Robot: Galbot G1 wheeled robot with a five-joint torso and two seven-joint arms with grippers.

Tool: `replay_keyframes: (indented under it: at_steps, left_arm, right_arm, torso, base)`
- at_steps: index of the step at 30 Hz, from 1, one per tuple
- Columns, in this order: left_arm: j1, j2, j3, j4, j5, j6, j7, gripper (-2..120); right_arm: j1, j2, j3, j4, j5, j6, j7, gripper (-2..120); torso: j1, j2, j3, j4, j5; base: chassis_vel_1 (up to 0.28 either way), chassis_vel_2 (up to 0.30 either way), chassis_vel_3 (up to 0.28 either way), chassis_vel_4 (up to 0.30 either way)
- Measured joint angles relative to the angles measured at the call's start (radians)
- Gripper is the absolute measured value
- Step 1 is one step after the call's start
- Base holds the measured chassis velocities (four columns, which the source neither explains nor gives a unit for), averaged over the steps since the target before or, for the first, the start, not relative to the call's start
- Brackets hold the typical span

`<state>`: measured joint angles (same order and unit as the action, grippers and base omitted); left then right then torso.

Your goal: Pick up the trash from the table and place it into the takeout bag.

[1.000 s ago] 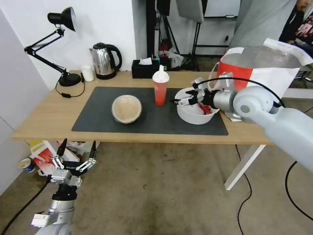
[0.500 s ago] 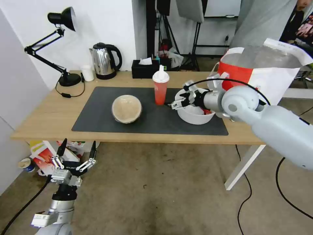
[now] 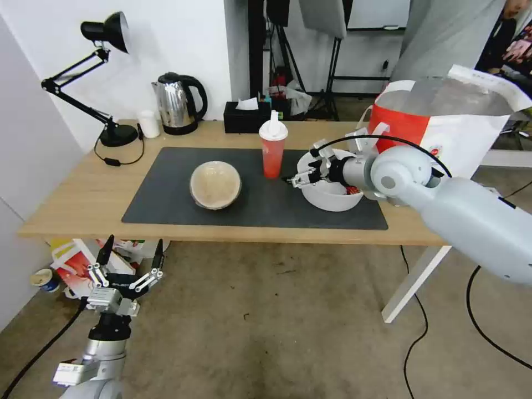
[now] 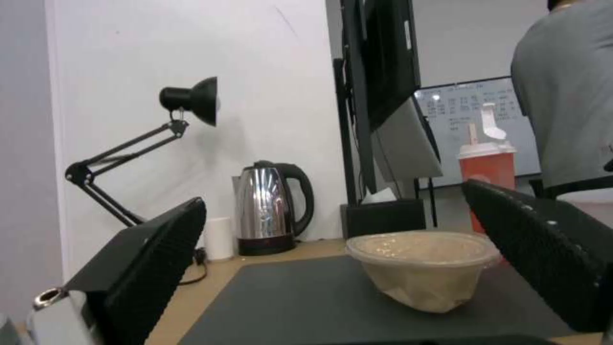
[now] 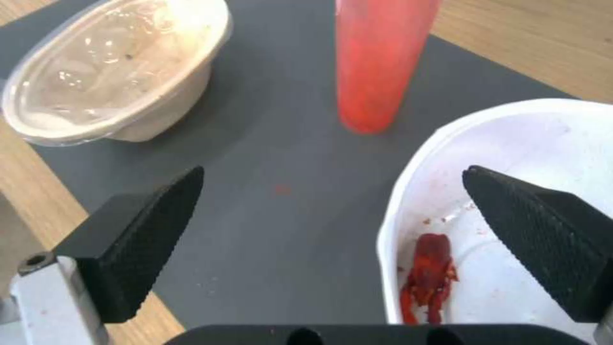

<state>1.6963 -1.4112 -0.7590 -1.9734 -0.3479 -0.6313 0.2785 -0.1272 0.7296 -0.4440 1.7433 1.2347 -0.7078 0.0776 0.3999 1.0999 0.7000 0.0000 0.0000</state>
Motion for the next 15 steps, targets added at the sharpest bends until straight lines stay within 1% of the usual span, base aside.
replay_keyframes:
  at_steps: [15]
  left_arm:
    - [0.000, 0.000, 0.000, 0.000, 0.000, 0.000, 0.000, 100]
  right_arm:
    - [0.001, -0.009, 0.007, -0.020, -0.031, -0.012, -0.004, 100]
  torso:
    - [0.000, 0.000, 0.000, 0.0000, 0.0000]
  base:
    - [0.000, 0.000, 0.000, 0.000]
